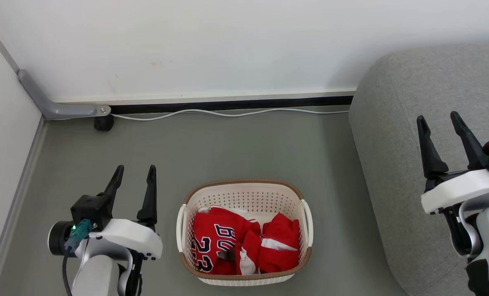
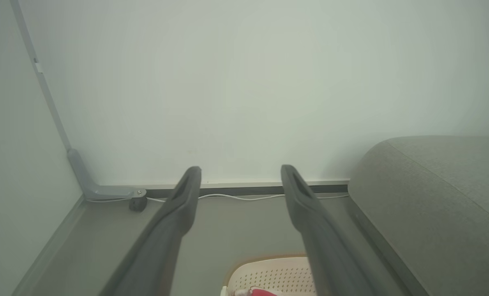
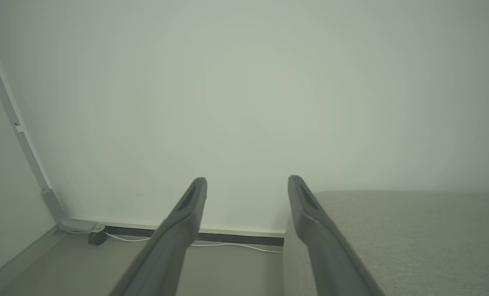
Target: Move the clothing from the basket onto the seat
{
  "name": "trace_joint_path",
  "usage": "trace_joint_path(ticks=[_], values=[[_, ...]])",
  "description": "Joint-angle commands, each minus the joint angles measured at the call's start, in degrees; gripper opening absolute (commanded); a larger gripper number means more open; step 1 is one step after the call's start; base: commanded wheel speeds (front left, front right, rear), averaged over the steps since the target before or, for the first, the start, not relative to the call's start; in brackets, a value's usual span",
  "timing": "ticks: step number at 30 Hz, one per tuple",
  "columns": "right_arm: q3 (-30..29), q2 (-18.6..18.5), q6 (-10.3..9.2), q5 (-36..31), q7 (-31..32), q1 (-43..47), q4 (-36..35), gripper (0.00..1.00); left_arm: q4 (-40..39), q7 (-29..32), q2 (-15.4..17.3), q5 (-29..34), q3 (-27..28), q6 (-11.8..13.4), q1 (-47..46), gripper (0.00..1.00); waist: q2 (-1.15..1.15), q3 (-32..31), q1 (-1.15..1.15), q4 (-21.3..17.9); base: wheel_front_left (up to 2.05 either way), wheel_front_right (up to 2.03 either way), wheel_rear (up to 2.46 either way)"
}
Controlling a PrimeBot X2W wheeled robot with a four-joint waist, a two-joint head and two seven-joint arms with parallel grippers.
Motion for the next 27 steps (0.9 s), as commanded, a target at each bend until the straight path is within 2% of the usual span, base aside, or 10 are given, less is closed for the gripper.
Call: trace_joint_path(ticks=[1, 14, 27], values=[[0.4, -0.7, 0.25, -0.2, -0.8, -1.8, -1.1, 1.00, -1.3, -0.8, 1.2, -0.5, 1.8, 0.4, -3.1, 1.00, 0.00, 0.2, 0.00, 0.0, 0.00, 0.00, 0.00], [-1.2, -1.6, 0.25, 1.1, -0.8, -3.9, -4.4, 1.00, -2.7, -0.8, 1.2, -3.0, -0.4, 1.8, -4.5, 1.00, 0.00, 6.4, 0.00, -0.4, 0.00, 0.00, 0.00], [-4.0, -5.9, 0.25, 4.2, -0.8, -8.9, -13.2, 1.00, -4.6, -0.8, 1.2, -9.6, -10.6, 7.3, -10.3, 1.00, 0.00, 21.7, 0.00, -0.6, 0.00, 0.00, 0.00]])
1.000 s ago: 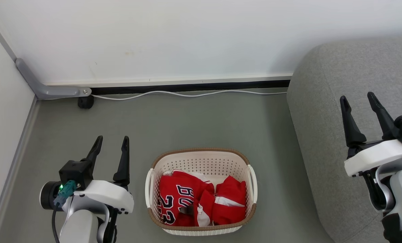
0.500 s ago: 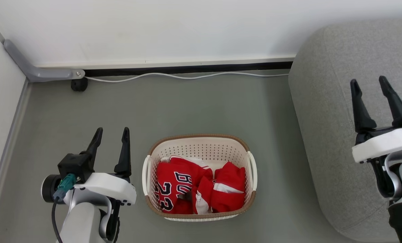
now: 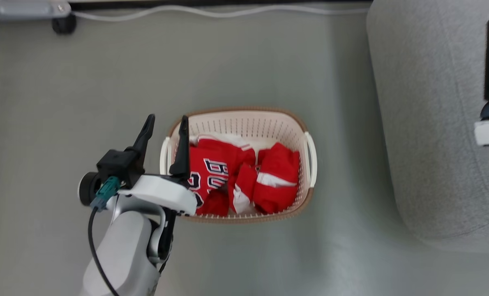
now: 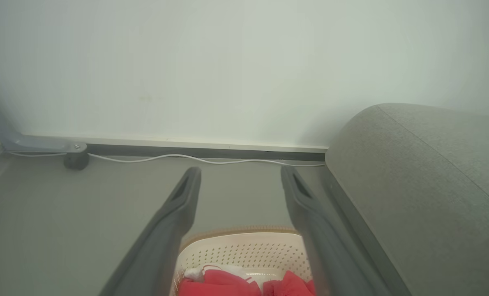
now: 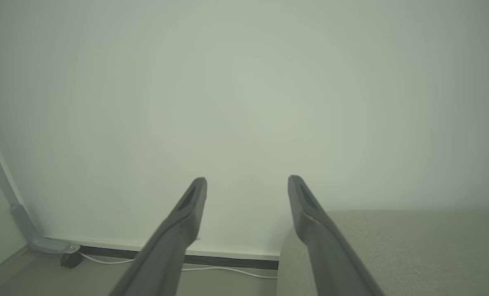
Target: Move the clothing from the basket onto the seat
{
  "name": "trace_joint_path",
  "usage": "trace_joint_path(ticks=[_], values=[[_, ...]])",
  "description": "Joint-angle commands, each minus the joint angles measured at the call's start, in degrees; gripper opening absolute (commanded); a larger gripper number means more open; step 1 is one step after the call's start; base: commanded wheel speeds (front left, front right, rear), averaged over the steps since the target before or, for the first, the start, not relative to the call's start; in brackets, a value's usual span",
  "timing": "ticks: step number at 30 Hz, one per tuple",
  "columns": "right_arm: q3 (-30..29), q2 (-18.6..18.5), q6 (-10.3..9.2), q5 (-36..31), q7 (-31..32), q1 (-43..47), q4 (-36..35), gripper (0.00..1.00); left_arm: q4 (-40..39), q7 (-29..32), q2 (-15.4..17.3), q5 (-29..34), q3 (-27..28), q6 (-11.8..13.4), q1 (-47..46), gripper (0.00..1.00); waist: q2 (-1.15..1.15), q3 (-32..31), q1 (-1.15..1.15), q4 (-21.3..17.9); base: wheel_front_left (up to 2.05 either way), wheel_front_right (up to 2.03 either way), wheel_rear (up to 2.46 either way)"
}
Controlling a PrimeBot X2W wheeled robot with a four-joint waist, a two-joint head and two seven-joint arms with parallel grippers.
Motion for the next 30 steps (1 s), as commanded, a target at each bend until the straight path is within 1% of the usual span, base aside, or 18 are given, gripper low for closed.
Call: trace_joint_path(ticks=[1, 8, 16, 25, 26, 30], values=[[0.4, -1.2, 0.24, 0.3, -0.7, -0.9, -2.1, 1.00, -1.4, -0.5, 1.0, -0.8, 1.0, 0.6, -1.9, 1.00, 0.00, 4.1, 0.00, 0.0, 0.00, 0.00, 0.00], [-0.9, -2.7, 0.24, 3.0, -0.7, -4.2, -7.5, 1.00, 1.2, -0.5, 1.0, -4.8, -5.5, 1.9, -6.4, 1.00, 0.00, 12.8, 0.00, -0.7, 0.00, 0.00, 0.00], [-0.9, -2.7, 0.24, 4.2, -0.7, -7.5, -11.3, 1.00, 7.7, -0.5, 1.0, -10.2, -10.5, 0.8, -12.5, 1.00, 0.00, 21.1, 0.00, -2.5, 0.00, 0.00, 0.00], [0.0, -0.8, 0.24, 4.7, -0.7, -12.7, -16.6, 1.00, 18.0, -0.5, 1.0, -15.5, -16.7, -1.7, -20.2, 1.00, 0.00, 28.4, 0.00, -5.8, 0.00, 0.00, 0.00], [-0.2, 0.1, 0.24, 4.9, -0.7, -13.8, -18.0, 1.00, 20.3, -0.5, 1.0, -16.8, -17.8, -2.3, -22.0, 1.00, 0.00, 30.0, 0.00, -6.6, 0.00, 0.00, 0.00], [0.3, 1.5, 0.24, 4.9, -0.7, -15.4, -19.4, 1.00, 25.6, -0.5, 1.0, -20.6, -21.1, -4.4, -25.3, 1.00, 0.00, 32.9, 0.00, -8.5, 0.00, 0.00, 0.00]])
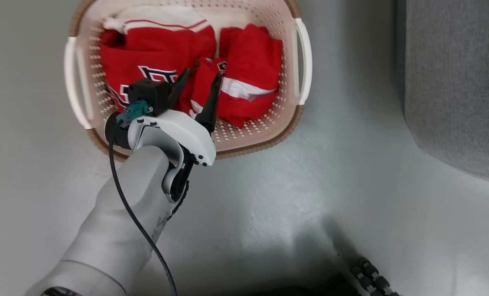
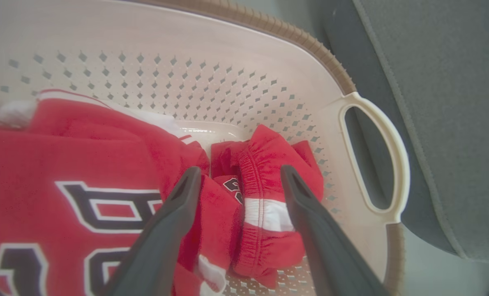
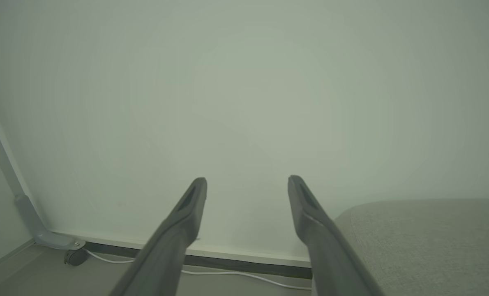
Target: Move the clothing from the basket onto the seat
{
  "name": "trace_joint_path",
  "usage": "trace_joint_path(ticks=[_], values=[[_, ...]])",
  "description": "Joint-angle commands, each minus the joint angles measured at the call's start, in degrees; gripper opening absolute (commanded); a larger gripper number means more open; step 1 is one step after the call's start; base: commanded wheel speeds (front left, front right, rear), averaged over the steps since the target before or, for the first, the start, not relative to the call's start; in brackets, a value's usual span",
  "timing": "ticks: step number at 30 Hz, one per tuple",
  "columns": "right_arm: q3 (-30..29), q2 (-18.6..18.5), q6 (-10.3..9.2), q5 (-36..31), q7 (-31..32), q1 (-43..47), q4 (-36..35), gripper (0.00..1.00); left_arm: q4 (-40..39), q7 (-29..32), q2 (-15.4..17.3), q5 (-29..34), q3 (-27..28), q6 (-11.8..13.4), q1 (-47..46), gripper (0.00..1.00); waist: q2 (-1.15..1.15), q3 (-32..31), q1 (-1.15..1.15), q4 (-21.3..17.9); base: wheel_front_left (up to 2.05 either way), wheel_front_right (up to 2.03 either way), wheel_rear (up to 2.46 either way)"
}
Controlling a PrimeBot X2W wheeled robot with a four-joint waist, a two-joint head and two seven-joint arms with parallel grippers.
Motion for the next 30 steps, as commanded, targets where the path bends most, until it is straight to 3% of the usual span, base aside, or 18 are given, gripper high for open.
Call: trace_joint_path(ticks=[1, 13, 23, 24, 25, 26, 30], values=[[0.4, -0.1, 0.24, 0.5, -0.3, 0.7, -1.9, 1.00, 0.5, -0.3, 0.5, -1.0, 0.0, -0.6, -0.5, 1.00, 0.00, 2.4, 0.00, -2.1, 0.00, 0.00, 0.00], [2.0, 4.4, 0.24, 1.8, -0.3, -1.5, -2.9, 1.00, 14.6, 1.8, 0.5, -7.9, -7.4, -2.9, -11.4, 1.00, 0.00, 7.4, 0.00, -7.5, 0.00, 0.00, 0.00], [2.5, 6.1, 0.24, 2.5, -0.3, -1.4, -2.3, 1.00, 20.5, 7.2, 0.5, -9.6, -12.3, -1.4, -15.7, 1.00, 0.00, 8.2, 0.00, -9.5, 0.00, 0.00, 0.00], [2.5, 6.1, 0.24, 2.5, -0.3, -1.4, -2.2, 1.00, 20.5, 7.6, 0.5, -9.9, -12.6, -1.1, -15.8, 0.96, 0.00, 8.1, 0.00, -9.5, 0.00, 0.00, 0.00], [2.4, 6.1, 0.24, 2.5, -0.3, -1.4, -2.1, 1.00, 20.6, 8.1, 0.5, -10.2, -12.9, -0.7, -15.9, 0.26, 0.00, 8.0, 0.00, -9.5, 0.00, 0.00, 0.00], [2.4, 6.1, 0.24, 2.5, -0.3, -1.3, -2.0, 1.00, 20.5, 8.3, 0.5, -10.3, -13.4, -0.4, -16.0, 0.00, 0.00, 7.9, 0.00, -9.6, 0.00, 0.00, 0.00], [2.2, 5.8, 0.24, 2.2, -0.3, -0.8, -1.1, 1.00, 19.5, 8.2, 0.5, -11.7, -14.8, 0.3, -15.3, 0.00, 0.00, 6.3, 0.00, -9.0, 0.00, 0.00, 0.00]])
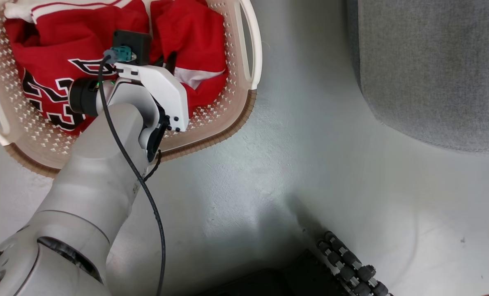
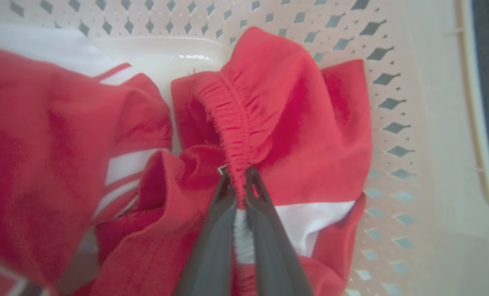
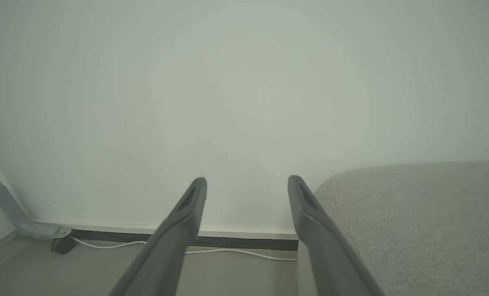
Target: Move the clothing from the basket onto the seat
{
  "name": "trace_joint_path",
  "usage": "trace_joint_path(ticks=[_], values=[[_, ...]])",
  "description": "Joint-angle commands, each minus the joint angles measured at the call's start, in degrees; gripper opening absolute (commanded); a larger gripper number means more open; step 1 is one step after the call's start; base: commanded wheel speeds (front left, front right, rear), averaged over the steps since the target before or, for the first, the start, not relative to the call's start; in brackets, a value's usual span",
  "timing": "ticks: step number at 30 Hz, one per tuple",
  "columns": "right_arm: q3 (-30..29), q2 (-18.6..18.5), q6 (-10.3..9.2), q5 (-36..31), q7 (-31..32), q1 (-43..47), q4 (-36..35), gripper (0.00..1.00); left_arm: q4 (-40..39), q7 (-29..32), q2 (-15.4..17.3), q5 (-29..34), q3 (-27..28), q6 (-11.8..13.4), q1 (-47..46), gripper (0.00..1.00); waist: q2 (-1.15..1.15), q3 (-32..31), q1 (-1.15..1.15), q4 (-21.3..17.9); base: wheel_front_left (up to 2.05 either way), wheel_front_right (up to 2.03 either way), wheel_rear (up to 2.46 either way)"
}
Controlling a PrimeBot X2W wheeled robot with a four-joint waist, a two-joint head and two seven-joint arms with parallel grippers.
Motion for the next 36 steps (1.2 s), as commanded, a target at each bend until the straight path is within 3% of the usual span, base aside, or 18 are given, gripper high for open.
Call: trace_joint_path(ticks=[1, 11, 19, 26, 36], values=[[0.0, -0.5, 0.24, 0.0, -0.3, 2.3, -0.7, 1.00, -1.2, -0.8, 0.1, -0.5, -0.2, 0.3, 1.2, 0.00, 0.00, -1.1, 0.00, 0.6, 0.00, 0.00, 0.00], [-0.4, -1.8, 0.24, -1.4, -0.3, 6.9, 2.9, 1.00, -5.1, -7.2, 0.1, -5.0, -3.0, 0.1, 6.9, 0.00, 0.00, -10.5, 0.00, 4.2, 0.00, 0.00, 0.00], [-0.1, -2.7, 0.24, -3.7, -0.3, 11.3, 6.5, 1.00, -9.2, -8.8, 0.1, -7.6, -3.4, 0.8, 11.7, 0.00, 0.00, -19.2, 0.00, 7.3, 0.00, 0.00, 0.00], [0.1, -3.6, 0.24, -5.8, -0.3, 17.0, 10.3, 1.00, -16.2, -8.9, 0.1, -2.2, 1.9, 1.2, 18.3, 0.00, 0.00, -28.3, 0.00, 10.7, 0.00, 0.00, 0.00], [-1.2, -2.8, 0.24, -7.9, -0.3, 24.1, 15.5, 1.00, -24.8, -8.9, 0.1, 8.5, 11.3, -0.9, 27.1, 0.00, 0.00, -39.5, 0.00, 15.0, 0.00, 0.00, 0.00]])
